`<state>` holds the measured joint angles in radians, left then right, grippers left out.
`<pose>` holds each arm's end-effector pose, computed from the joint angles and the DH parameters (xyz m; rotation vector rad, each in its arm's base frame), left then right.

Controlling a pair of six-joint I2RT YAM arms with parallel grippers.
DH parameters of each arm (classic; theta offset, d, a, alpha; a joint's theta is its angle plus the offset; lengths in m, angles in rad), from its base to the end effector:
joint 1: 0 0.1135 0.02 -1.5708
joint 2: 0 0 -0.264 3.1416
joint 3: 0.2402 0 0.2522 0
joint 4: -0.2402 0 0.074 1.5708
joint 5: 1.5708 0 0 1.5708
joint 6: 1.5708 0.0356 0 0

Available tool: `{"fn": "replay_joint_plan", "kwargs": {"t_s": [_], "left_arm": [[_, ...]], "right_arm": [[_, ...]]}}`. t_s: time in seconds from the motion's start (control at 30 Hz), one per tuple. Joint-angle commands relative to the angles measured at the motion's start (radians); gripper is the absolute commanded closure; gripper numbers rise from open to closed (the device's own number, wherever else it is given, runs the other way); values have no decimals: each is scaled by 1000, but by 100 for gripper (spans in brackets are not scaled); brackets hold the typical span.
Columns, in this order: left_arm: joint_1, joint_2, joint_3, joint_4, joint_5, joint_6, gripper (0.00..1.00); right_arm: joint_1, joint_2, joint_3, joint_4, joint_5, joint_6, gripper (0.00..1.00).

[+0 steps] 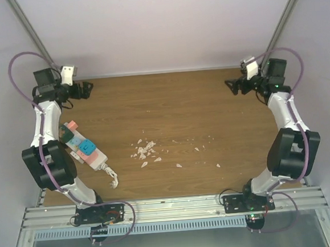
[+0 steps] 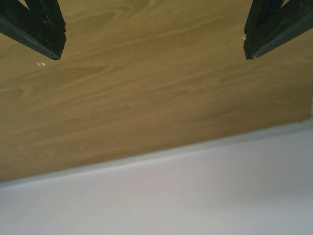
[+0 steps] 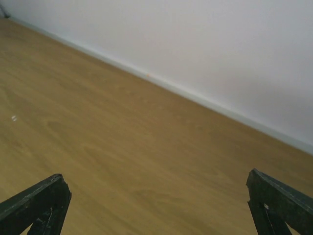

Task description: Pull the plug off the socket

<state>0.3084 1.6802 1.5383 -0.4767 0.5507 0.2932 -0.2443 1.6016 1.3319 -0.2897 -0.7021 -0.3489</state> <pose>0.3723 0.0991 0.3402 0.2865 2.0772 -0.2429 0.3607 -0.0662 0.3162 -0.5012 1.9435 0.3706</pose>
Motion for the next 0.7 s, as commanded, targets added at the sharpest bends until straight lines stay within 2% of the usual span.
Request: {"fn": "replay_joint_plan", "kwargs": {"t_s": [0.0, 0.3, 0.67], "left_arm": [[-43, -74, -94, 40, -31, -37, 1], [-105, -211, -266, 34, -64, -77, 1], [-121, -341, -319, 8, -55, -109, 1]], "right_arm": [[99, -64, -103, 84, 60, 40, 0], [430, -69, -226, 181, 222, 90, 0], [849, 52, -163, 223, 335, 115, 0]]}}
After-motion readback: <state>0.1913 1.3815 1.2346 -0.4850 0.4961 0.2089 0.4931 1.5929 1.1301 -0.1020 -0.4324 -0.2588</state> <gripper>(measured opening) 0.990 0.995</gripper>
